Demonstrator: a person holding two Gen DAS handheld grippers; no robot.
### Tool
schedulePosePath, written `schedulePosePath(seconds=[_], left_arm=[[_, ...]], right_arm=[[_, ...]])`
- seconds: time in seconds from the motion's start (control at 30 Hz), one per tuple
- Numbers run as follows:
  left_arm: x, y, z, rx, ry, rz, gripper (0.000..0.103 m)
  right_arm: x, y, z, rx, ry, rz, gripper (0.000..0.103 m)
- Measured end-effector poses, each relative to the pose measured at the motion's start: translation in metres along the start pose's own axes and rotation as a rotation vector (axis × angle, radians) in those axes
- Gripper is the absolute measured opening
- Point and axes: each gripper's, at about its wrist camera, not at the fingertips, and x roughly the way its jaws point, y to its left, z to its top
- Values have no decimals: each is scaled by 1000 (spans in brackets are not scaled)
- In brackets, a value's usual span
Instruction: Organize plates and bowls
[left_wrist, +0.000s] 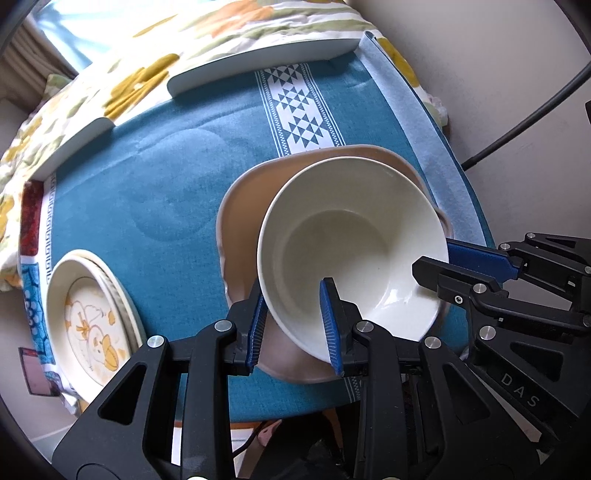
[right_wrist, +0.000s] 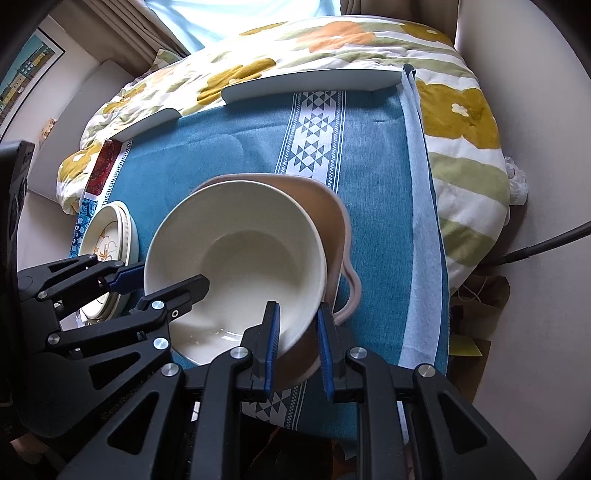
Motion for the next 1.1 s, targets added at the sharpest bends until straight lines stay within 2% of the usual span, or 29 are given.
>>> schedulePosePath(seconds=[0.3,0.57,0.6,0.67,0.7,0.73,0.77,0.8,0.83,0.87,0.93,0.97,1.03,1.1], left_arm=[[-6,5,-2,-27,-22,-4,25],[-76,33,-4,-62,-182,-61,25],[-83,36,-5,-57,-199,-63,29],[-94,39,-8,-37,-220,-47,55],[-98,40,-9,-23,-234,-34,88],[-102,41,-12,-10,-262,-19,103],[-106,41,-15,8,-286,2,103],[-106,41,-16,32,-281,22,103],[-103,42,-16,58,-255,35,103],[-98,43,-18,81,-225,39,103],[-88,48,-22,112,-174,38,103],[-82,51,-24,121,-148,32,103],[-69,56,-26,124,-98,10,103],[-54,60,-25,125,-57,-11,103]], right_arm=[[-7,-3,0,-13,-25,26,18],[-65,-18,-3,20,-132,33,18],[-71,-18,-3,19,-142,32,18],[-81,-19,-4,22,-170,33,18],[-85,-20,-6,25,-181,37,21],[-87,-19,-7,25,-187,41,38],[-89,-20,-9,24,-189,43,75],[-89,-20,-11,20,-188,41,93],[-90,-20,-14,10,-188,30,103],[-88,-19,-15,-5,-165,10,103],[-76,-18,-17,-53,-48,-51,103],[-72,-18,-18,-67,-17,-87,103],[-65,-19,-20,-78,7,-143,103],[-52,-19,-18,-97,55,-144,103]])
